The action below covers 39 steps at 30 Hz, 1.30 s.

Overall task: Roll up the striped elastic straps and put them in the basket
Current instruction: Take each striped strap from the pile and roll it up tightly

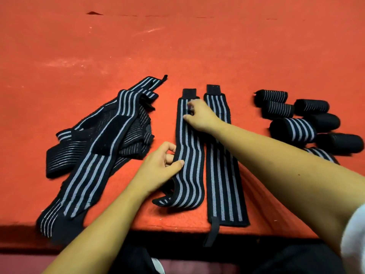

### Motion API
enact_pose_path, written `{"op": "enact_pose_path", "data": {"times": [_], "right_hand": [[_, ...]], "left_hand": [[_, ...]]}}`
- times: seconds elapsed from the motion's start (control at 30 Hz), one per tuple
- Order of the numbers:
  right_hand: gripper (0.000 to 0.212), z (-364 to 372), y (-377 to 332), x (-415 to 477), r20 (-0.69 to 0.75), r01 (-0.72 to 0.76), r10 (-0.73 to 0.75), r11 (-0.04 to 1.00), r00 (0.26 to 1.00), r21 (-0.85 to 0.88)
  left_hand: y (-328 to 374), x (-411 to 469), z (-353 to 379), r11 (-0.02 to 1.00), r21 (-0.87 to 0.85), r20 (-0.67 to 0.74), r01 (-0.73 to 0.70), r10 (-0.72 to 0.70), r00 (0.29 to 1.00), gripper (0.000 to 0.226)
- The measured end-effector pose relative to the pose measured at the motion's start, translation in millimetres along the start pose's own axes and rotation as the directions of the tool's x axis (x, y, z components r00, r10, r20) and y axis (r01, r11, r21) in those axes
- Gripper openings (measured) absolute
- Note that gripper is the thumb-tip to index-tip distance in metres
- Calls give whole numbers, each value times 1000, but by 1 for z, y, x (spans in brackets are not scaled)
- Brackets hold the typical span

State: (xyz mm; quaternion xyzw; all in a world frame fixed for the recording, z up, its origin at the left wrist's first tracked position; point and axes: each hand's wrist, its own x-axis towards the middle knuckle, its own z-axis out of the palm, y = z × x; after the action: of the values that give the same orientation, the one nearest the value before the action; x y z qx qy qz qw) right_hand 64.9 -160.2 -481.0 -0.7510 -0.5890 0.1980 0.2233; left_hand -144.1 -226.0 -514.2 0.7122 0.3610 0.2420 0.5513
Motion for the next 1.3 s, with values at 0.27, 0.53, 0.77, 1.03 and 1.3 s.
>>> {"op": "enact_pose_path", "data": {"times": [0.27,0.53,0.77,1.03,1.3], "right_hand": [[53,9,5,-82,272,132,-86,979,958,-158],[54,34,16,-104,137,224,-192,934,972,-278],[54,35,16,-106,124,223,-194,928,973,-300],[54,39,18,-109,85,220,-203,920,975,-324],[55,43,22,-108,51,230,-227,912,973,-338]], "left_hand": [[6,-5,5,991,135,-53,16,-9,999,20],[34,-37,3,948,-34,238,316,-299,924,50],[49,-79,9,819,-316,377,479,-355,856,24],[55,-83,-2,756,564,278,332,-552,786,30],[46,-34,-63,768,599,-441,227,80,894,29]]}}
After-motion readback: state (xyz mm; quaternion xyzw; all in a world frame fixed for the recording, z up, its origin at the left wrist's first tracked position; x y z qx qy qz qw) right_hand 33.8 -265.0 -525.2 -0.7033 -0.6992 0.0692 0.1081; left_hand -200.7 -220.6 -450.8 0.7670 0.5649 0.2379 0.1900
